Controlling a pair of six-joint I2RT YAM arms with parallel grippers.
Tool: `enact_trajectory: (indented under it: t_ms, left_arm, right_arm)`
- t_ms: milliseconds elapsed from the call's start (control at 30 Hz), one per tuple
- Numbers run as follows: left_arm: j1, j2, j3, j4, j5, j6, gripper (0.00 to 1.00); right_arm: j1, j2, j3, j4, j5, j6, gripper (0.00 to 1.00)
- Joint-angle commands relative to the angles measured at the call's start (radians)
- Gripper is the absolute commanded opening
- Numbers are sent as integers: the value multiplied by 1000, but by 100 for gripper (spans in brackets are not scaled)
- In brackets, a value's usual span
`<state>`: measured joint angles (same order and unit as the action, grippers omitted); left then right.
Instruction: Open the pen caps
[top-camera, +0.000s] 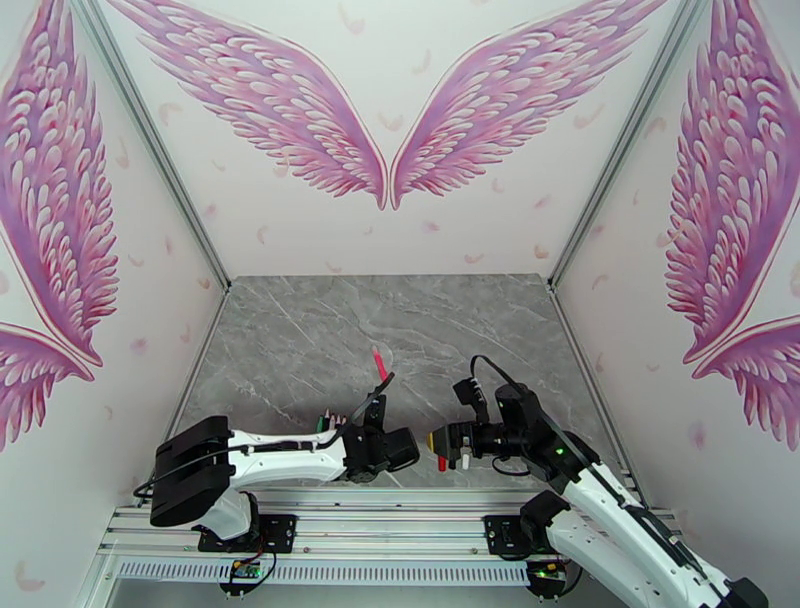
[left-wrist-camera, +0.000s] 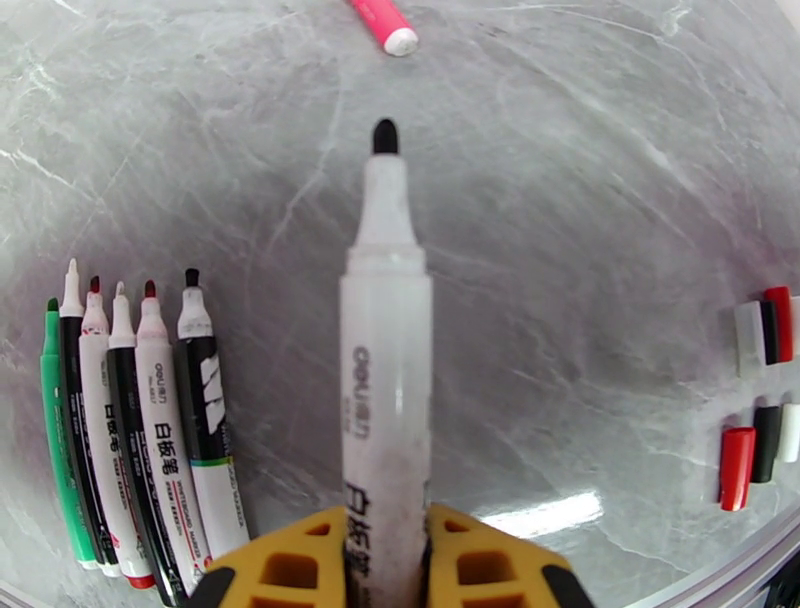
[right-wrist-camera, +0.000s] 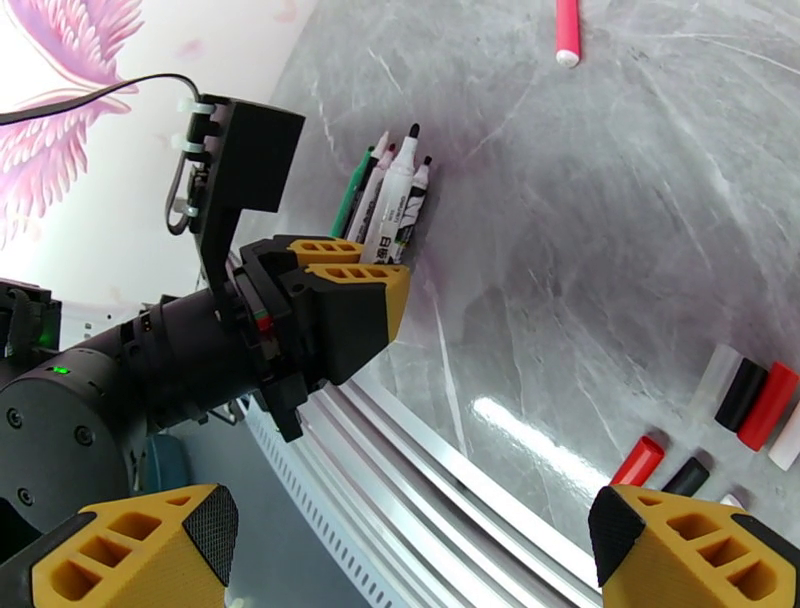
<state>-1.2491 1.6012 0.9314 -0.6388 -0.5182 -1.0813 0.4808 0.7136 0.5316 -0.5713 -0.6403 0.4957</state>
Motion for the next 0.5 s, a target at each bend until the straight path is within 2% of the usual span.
enact_trajectory:
  t_ms: [0, 300, 467]
  left_arm:
    - [14, 32, 34, -50, -9, -12, 3]
    - [37, 83, 33, -49, 22, -41, 4]
    - [39, 114, 42, -56, 28, -52, 4]
  right_arm:
    - [8, -10, 19, 16, -6, -21, 99]
    - [8, -10, 19, 7, 23, -23, 99]
    - [8, -25, 22, -9, 85, -22, 99]
